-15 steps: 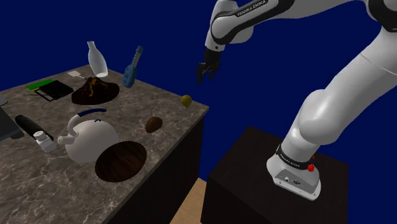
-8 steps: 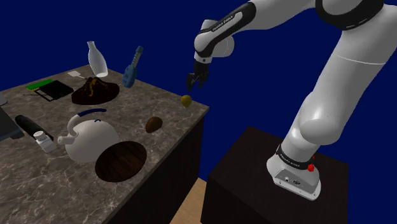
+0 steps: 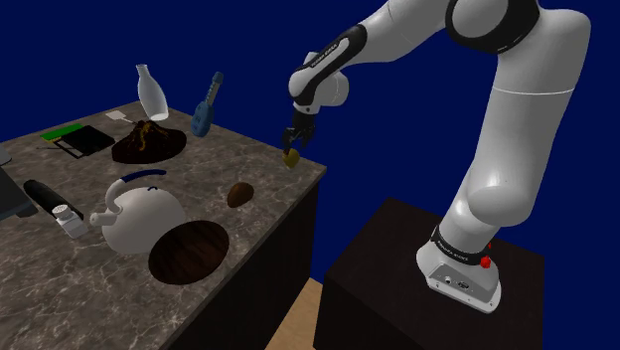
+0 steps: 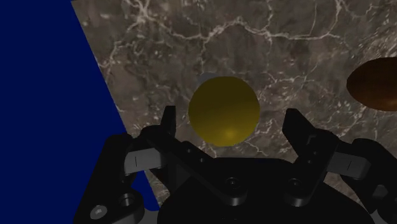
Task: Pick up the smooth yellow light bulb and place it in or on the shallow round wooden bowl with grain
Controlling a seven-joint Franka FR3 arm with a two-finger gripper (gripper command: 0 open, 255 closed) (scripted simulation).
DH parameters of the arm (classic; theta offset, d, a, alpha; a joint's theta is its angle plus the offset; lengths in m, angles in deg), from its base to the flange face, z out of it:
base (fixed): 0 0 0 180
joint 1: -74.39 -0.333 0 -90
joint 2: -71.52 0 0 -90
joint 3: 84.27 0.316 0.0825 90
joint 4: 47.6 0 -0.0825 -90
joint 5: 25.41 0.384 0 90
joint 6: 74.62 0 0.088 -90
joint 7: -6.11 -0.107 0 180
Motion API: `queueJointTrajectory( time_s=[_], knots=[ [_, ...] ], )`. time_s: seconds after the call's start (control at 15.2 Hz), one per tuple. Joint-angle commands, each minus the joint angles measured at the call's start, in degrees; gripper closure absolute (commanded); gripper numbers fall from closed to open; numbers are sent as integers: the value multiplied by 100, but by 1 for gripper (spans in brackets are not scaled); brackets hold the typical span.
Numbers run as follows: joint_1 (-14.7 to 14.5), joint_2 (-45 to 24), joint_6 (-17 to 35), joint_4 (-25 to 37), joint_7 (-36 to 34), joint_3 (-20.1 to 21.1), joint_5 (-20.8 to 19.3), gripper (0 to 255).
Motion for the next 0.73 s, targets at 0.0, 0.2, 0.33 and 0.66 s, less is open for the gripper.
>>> queueJointTrajectory(
  time_s=[0.0, 0.2, 0.33, 0.66],
  knots=[
    [2, -136, 131, 1, 61, 32, 81, 0],
    [2, -299, 283, 9, 122, 75, 171, 0],
    [2, -299, 283, 9, 121, 75, 171, 0],
    [2, -299, 282, 9, 122, 75, 171, 0]
  ],
)
